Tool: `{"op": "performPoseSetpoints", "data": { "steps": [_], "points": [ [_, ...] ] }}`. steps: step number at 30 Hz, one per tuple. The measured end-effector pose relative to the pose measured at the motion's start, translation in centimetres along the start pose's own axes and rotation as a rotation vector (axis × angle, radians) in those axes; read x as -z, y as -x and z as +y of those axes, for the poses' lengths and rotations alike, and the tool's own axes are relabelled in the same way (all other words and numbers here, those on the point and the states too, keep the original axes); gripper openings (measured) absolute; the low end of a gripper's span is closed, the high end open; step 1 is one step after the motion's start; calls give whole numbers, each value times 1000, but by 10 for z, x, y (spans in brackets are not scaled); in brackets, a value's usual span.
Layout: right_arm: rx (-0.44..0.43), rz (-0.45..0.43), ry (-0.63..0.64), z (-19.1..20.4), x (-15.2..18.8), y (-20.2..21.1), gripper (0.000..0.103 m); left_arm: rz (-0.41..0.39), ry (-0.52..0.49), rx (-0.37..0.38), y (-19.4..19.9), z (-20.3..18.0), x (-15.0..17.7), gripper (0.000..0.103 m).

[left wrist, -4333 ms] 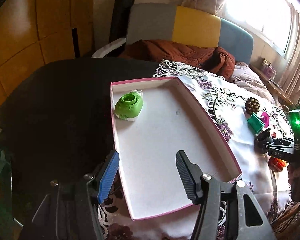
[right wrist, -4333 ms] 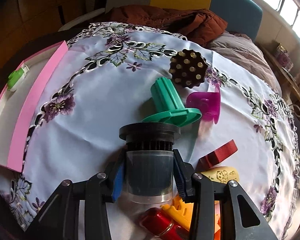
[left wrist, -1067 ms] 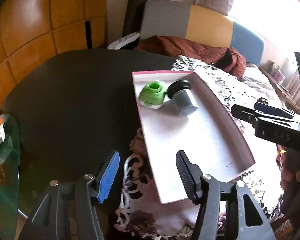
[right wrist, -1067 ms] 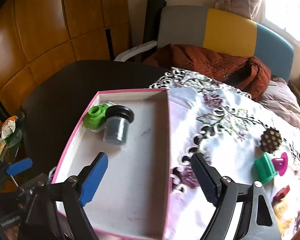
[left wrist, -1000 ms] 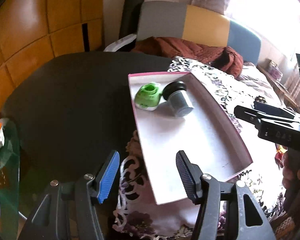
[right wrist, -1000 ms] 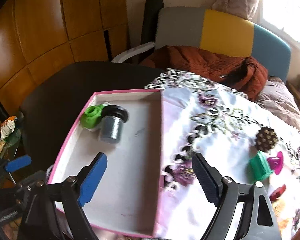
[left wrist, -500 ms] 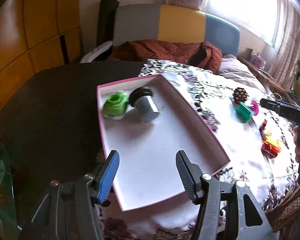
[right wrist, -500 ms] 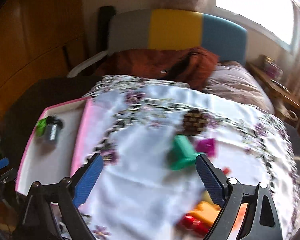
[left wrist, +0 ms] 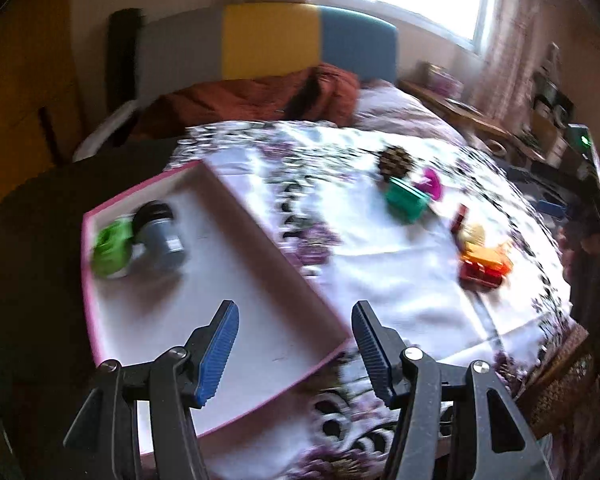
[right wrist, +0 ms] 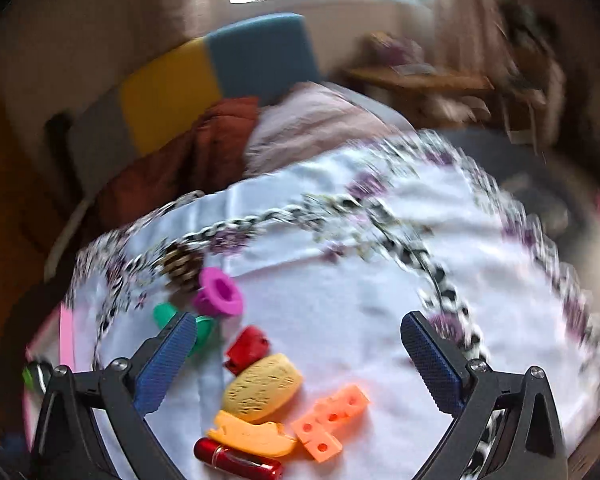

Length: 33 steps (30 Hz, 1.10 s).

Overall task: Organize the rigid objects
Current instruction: 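Move the left tool back over the toys toward the red tube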

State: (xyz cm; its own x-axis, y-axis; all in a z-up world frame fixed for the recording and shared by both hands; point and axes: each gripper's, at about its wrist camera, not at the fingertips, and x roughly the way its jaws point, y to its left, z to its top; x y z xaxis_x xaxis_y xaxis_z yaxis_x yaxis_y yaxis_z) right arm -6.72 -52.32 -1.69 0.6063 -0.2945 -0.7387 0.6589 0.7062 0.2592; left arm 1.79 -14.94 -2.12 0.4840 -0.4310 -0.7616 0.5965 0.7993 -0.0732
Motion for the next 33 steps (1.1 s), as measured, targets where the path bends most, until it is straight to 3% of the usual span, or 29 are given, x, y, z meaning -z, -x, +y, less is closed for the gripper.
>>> {"op": "performPoseSetpoints", "data": {
  "steps": [5, 15, 23, 33],
  "points": [
    [-23, -21, -96, -18, -5, 2, 103, 47, -94, 119, -27, -46, -9, 60],
    [-37, 1, -124, -23, -4, -2, 103, 158, -217, 293, -80, -133, -13, 82],
    [-42, -6, -136, -26, -4, 0, 103, 192, -232, 314, -112, -175, -23, 83],
    [-54, 4, -155, -29, -5, -3, 103, 211, -212, 259, -143, -201, -26, 83]
  ]
}}
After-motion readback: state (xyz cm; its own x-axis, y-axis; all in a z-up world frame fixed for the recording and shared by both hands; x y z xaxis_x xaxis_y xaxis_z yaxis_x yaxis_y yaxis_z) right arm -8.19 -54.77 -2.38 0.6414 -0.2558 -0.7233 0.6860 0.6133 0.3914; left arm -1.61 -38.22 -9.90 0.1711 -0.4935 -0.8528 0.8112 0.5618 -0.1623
